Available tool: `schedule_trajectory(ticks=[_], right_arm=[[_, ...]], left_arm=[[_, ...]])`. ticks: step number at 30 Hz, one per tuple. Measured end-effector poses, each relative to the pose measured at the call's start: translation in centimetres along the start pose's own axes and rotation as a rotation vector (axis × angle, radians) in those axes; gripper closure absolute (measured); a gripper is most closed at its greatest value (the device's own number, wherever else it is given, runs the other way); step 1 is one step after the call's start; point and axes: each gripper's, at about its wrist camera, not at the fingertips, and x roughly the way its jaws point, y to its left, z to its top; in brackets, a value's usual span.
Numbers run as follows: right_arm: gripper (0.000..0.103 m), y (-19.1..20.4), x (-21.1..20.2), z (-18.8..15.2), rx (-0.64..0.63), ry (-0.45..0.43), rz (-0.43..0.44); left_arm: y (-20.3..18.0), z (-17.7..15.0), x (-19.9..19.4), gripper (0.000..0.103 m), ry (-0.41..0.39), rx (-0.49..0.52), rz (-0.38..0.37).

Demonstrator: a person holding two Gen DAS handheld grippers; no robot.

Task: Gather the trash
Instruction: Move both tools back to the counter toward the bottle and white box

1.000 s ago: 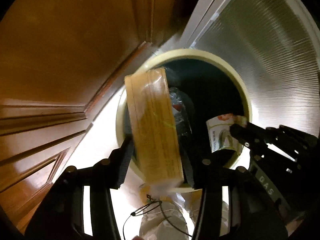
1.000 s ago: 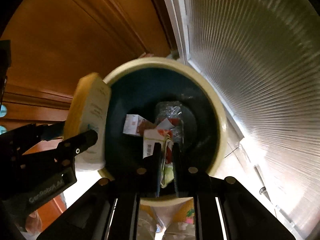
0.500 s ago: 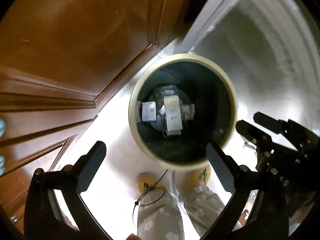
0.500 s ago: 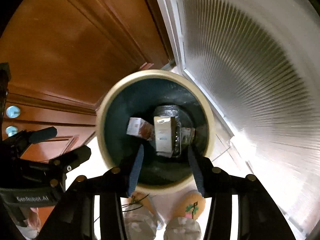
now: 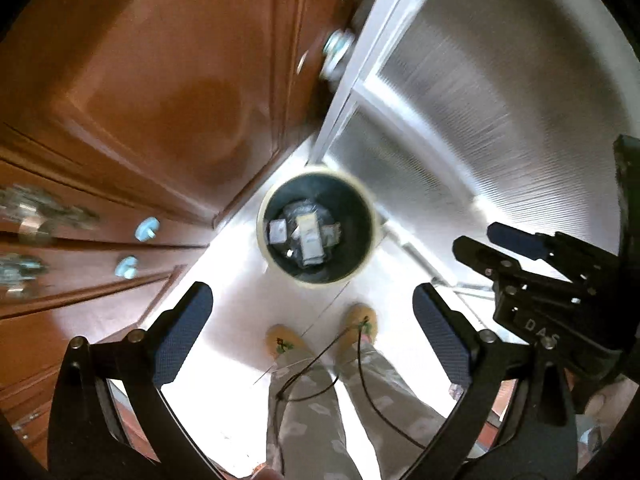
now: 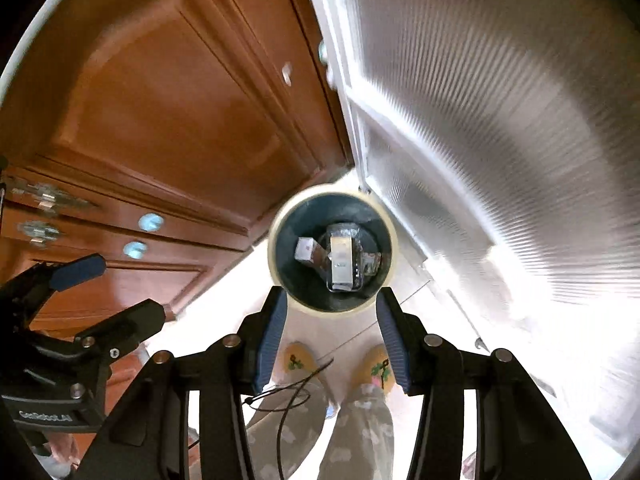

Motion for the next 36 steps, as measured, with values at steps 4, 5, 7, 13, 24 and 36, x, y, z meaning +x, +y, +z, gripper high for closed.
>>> schedule_trajectory(ticks=[4,5,7,13,24,36], right_arm=[[0.056,1.4,-8.1,0.7,-0.016,-0.08,-0.004],[0.056,1.9,-10.6,1.0,-0.027,-0.106,0.004],[0.056,2.9,-14.3,1.4,-0.053,-0.143,-0.001],[0.056,5.0,-24.8,3.6,-0.093,-0.263,-0.03],[0.056,3.6,-40.4,9.9,-0.034,-0.465,-0.094],[0.056,-8.6,-45.6,23.0,-0.032,-0.5,-0.07]], left_arm=[[-1.5,0.6,-7.7,0.004,-0.072,0.025,-0.051],[-1.9,0.9,-9.4,0.004,-0.091,0.034,-0.062],[-2.7,1.5,-13.4,0.004,-0.133,0.057,-0.073],[-4.4,3.9,-22.3,0.004,-0.271,0.158,-0.078],[-7.5,12.0,-34.1,0.005,-0.479,0.23,-0.088],[-13.4,25.6,-34.0,0.006,-0.477,0.18,-0.089]])
